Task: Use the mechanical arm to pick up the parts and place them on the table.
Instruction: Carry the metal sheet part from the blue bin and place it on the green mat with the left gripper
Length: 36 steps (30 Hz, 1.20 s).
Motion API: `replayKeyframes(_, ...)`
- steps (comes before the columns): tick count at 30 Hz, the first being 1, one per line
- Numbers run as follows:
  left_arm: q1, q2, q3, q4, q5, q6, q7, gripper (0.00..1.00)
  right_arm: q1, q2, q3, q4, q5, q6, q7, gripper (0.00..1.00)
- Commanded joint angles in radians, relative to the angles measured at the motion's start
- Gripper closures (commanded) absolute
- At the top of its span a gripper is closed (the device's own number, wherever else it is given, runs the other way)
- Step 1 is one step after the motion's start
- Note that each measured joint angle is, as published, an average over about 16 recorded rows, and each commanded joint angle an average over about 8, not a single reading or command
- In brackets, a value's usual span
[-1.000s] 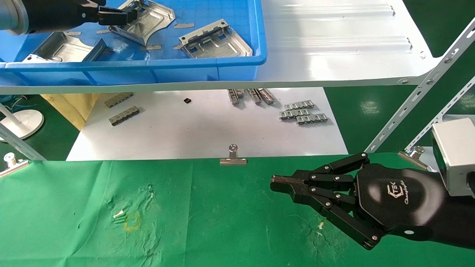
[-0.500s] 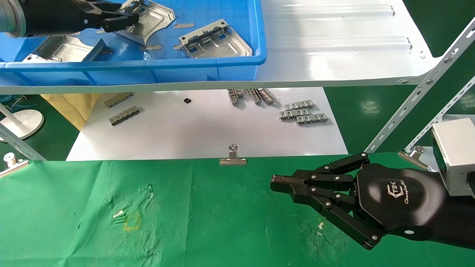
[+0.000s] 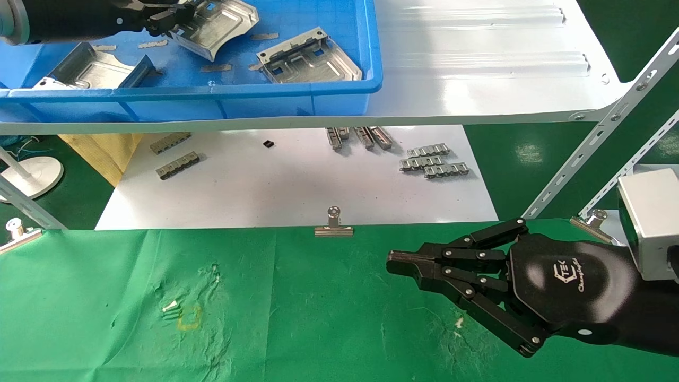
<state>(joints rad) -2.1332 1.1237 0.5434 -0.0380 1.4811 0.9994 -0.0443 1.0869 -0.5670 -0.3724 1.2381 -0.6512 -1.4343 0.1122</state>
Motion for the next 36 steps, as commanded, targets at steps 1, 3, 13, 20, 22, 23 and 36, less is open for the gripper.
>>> replayKeyframes(1,-0.005,-0.004,-0.006,-0.006,-0.008,0.018,0.007,1.0,0.0,0.0,0.0,0.0,0.0,0.0,0.0,0.38)
replayKeyframes(3,-0.009,-0.018,-0.017,-0.018,-0.025,0.067,0.028,1.0,0.0,0.0,0.0,0.0,0.0,0.0,0.0,0.15)
replayKeyframes(13,0.023,-0.113,-0.071,-0.092,-0.124,0.466,0.226,1.0,0.0,0.0,0.0,0.0,0.0,0.0,0.0,0.0)
replayKeyframes(20,0.075,-0.184,-0.075,-0.161,-0.187,0.602,0.331,1.0,0.0,0.0,0.0,0.0,0.0,0.0,0.0,0.0)
replayKeyframes(22,0.103,-0.213,-0.068,-0.215,-0.218,0.607,0.352,1.0,0.0,0.0,0.0,0.0,0.0,0.0,0.0,0.0)
replayKeyframes(23,0.121,-0.229,-0.063,-0.249,-0.239,0.609,0.362,1.0,0.0,0.0,0.0,0.0,0.0,0.0,0.0,0.0)
replayKeyframes(36,0.364,-0.496,0.183,-0.787,-0.462,0.59,0.446,1.0,0.0,0.0,0.0,0.0,0.0,0.0,0.0,0.0)
